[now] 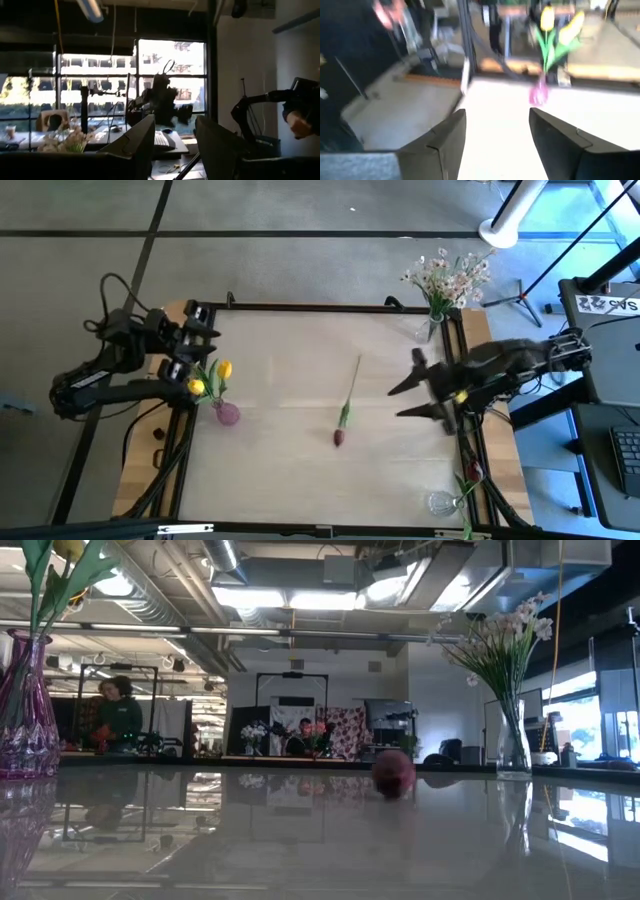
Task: Sort flowers into vase by color
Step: Put the red tulip into the bottom transparent flower vase
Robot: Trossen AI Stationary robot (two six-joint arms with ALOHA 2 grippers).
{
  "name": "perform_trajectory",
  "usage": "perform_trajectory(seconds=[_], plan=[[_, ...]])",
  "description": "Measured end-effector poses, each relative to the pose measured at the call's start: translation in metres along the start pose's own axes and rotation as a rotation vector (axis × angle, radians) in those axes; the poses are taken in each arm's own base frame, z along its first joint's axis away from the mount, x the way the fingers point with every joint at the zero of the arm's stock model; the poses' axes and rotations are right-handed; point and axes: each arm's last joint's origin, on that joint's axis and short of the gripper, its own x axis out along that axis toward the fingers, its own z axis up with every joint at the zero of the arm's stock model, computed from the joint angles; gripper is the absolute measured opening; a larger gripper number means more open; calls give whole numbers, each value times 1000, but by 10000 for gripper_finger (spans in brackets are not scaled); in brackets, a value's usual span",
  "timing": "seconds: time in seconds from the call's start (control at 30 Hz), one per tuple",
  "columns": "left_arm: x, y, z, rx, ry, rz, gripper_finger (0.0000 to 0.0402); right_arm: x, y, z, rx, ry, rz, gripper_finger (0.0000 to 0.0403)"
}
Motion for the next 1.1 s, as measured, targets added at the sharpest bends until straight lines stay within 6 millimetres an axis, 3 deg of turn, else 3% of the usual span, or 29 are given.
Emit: perform_trajectory(seconds=[0.27,0.47,0.63,0.9,1.1], plan=[[3,-3,13,156,-133,-84,140,68,-42,-28,-63,259,-122,214],[2,-4,15,173,-154,-84,140,121,-82,-75,-267,600,-150,214],[2,-3,15,170,-149,-83,140,170,-113,-120,-329,757,-77,214],[2,-3,15,162,-147,-83,140,217,-130,-183,-442,910,82,214],[3,-3,12,146,-119,-80,140,237,-136,-194,-487,845,58,214]])
